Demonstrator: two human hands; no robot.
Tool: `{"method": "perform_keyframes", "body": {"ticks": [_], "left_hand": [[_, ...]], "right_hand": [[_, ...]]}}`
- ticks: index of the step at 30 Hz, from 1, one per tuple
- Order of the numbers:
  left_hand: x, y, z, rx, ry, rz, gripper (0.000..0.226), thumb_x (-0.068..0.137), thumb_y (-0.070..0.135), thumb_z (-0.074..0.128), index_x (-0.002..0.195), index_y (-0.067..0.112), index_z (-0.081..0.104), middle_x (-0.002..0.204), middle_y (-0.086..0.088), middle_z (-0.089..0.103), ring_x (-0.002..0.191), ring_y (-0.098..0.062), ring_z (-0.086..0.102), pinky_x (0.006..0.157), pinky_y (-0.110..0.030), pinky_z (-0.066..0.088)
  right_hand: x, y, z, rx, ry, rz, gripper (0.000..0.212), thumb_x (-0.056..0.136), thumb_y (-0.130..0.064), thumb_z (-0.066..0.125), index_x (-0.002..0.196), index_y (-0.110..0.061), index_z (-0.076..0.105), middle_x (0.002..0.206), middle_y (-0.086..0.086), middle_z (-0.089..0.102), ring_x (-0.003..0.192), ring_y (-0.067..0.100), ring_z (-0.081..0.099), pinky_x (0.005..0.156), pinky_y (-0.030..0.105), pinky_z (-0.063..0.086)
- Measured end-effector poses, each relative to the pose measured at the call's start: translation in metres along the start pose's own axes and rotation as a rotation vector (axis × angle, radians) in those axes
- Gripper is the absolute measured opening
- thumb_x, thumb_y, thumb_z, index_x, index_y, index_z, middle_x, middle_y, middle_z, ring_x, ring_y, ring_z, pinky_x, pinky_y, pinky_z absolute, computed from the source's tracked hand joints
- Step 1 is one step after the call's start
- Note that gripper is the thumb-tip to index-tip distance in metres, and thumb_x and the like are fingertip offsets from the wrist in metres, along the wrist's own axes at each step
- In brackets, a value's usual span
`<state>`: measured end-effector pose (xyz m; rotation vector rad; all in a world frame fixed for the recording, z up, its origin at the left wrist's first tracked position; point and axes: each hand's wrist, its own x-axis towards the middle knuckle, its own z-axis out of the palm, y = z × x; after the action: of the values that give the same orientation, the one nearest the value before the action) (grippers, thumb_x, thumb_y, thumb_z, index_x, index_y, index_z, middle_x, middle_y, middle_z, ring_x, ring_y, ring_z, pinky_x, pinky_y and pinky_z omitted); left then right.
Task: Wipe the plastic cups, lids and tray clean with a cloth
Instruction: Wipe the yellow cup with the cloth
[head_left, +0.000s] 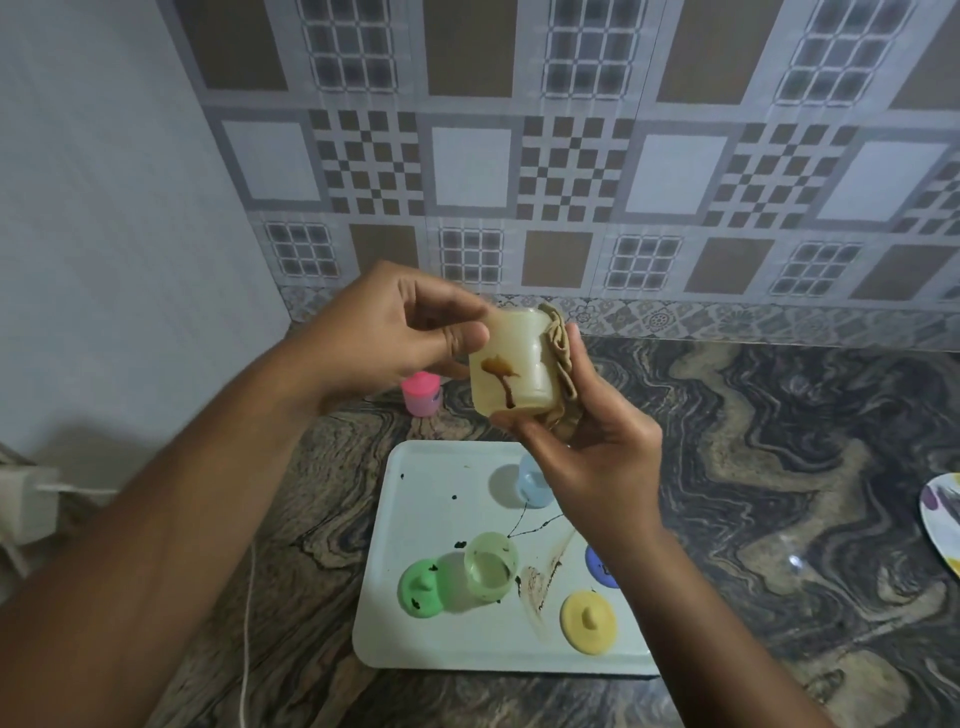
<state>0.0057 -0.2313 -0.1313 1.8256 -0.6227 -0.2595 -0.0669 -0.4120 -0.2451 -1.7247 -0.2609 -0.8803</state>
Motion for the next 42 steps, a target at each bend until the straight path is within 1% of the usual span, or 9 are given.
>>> {"method": "perform_keyframes", "body": {"ticks": [9, 13, 16, 19, 22, 25, 29, 35, 42], "left_hand": [[0.006, 0.0, 0.012, -0.062, 0.027, -0.003, 0.027, 0.078, 0.025, 0.069, 0.101, 0.012, 0.075, 0.096, -0.001, 0.077, 0.094, -0.018, 0.074, 0.079, -0.033, 0.061], [0.008, 0.003, 0.019, -0.032, 0.09, 0.012, 0.019, 0.074, 0.03, 0.07, 0.089, 0.018, 0.074, 0.083, 0.003, 0.077, 0.085, -0.015, 0.074, 0.076, -0.033, 0.062], [0.006, 0.008, 0.024, 0.158, 0.155, 0.055, 0.025, 0.072, 0.047, 0.072, 0.089, 0.03, 0.077, 0.086, 0.007, 0.077, 0.085, -0.025, 0.074, 0.076, -0.05, 0.061], [0.002, 0.009, 0.022, 0.138, 0.093, 0.023, 0.036, 0.072, 0.055, 0.072, 0.1, 0.032, 0.077, 0.094, 0.006, 0.077, 0.087, -0.033, 0.074, 0.072, -0.06, 0.059], [0.003, 0.009, 0.018, 0.058, 0.053, 0.006, 0.029, 0.078, 0.032, 0.071, 0.104, 0.018, 0.075, 0.096, 0.002, 0.077, 0.092, -0.015, 0.074, 0.083, -0.04, 0.061], [0.01, 0.008, 0.021, 0.061, 0.135, 0.023, 0.01, 0.086, 0.018, 0.07, 0.094, 0.016, 0.075, 0.089, -0.002, 0.077, 0.088, -0.017, 0.074, 0.079, -0.029, 0.06], [0.015, 0.007, 0.022, -0.006, 0.192, 0.018, 0.005, 0.084, 0.019, 0.07, 0.086, 0.018, 0.074, 0.085, -0.002, 0.076, 0.084, -0.018, 0.073, 0.075, -0.028, 0.059], [0.013, 0.004, 0.022, -0.287, 0.104, -0.029, 0.02, 0.074, 0.018, 0.065, 0.088, 0.004, 0.069, 0.083, -0.006, 0.071, 0.079, -0.012, 0.071, 0.068, -0.024, 0.058], [0.012, 0.005, 0.022, -0.374, 0.071, -0.051, 0.016, 0.076, 0.019, 0.064, 0.086, 0.007, 0.069, 0.08, -0.001, 0.072, 0.08, -0.012, 0.071, 0.068, -0.027, 0.059]], "right_hand": [[-0.002, -0.005, 0.001, 0.021, 0.113, -0.007, 0.086, 0.08, -0.043, 0.083, 0.147, -0.004, 0.044, 0.127, 0.016, 0.07, 0.105, 0.021, 0.075, 0.087, 0.038, 0.062], [-0.001, -0.006, 0.002, -0.109, 0.109, -0.113, 0.079, 0.084, -0.036, 0.082, 0.143, 0.003, 0.047, 0.131, 0.028, 0.065, 0.118, 0.037, 0.069, 0.093, 0.046, 0.061], [0.003, -0.007, -0.002, -0.263, 0.077, -0.256, 0.073, 0.081, -0.024, 0.087, 0.136, 0.011, 0.052, 0.139, 0.03, 0.057, 0.133, 0.027, 0.059, 0.102, 0.03, 0.055], [0.004, -0.006, -0.007, -0.228, 0.089, -0.249, 0.076, 0.08, -0.024, 0.087, 0.136, 0.011, 0.05, 0.137, 0.03, 0.058, 0.129, 0.032, 0.062, 0.101, 0.035, 0.057], [0.006, -0.009, -0.008, -0.177, 0.105, -0.21, 0.076, 0.08, -0.026, 0.085, 0.138, 0.008, 0.048, 0.136, 0.026, 0.06, 0.125, 0.035, 0.065, 0.097, 0.045, 0.059], [0.007, -0.016, 0.0, -0.309, 0.074, -0.247, 0.066, 0.083, -0.016, 0.085, 0.136, 0.009, 0.054, 0.142, 0.029, 0.054, 0.129, 0.03, 0.061, 0.102, 0.036, 0.056], [0.006, -0.024, 0.007, -0.43, 0.018, -0.32, 0.058, 0.087, -0.007, 0.082, 0.135, 0.01, 0.056, 0.148, 0.035, 0.044, 0.131, 0.045, 0.057, 0.1, 0.038, 0.054], [0.011, -0.018, 0.001, -0.227, 0.148, -0.369, 0.032, 0.103, -0.009, 0.057, 0.125, 0.014, 0.059, 0.137, 0.038, 0.052, 0.128, 0.042, 0.061, 0.096, 0.045, 0.059], [0.007, -0.018, -0.001, -0.097, 0.198, -0.338, 0.027, 0.1, -0.003, 0.056, 0.121, 0.015, 0.059, 0.135, 0.037, 0.054, 0.127, 0.038, 0.063, 0.095, 0.049, 0.059]]}}
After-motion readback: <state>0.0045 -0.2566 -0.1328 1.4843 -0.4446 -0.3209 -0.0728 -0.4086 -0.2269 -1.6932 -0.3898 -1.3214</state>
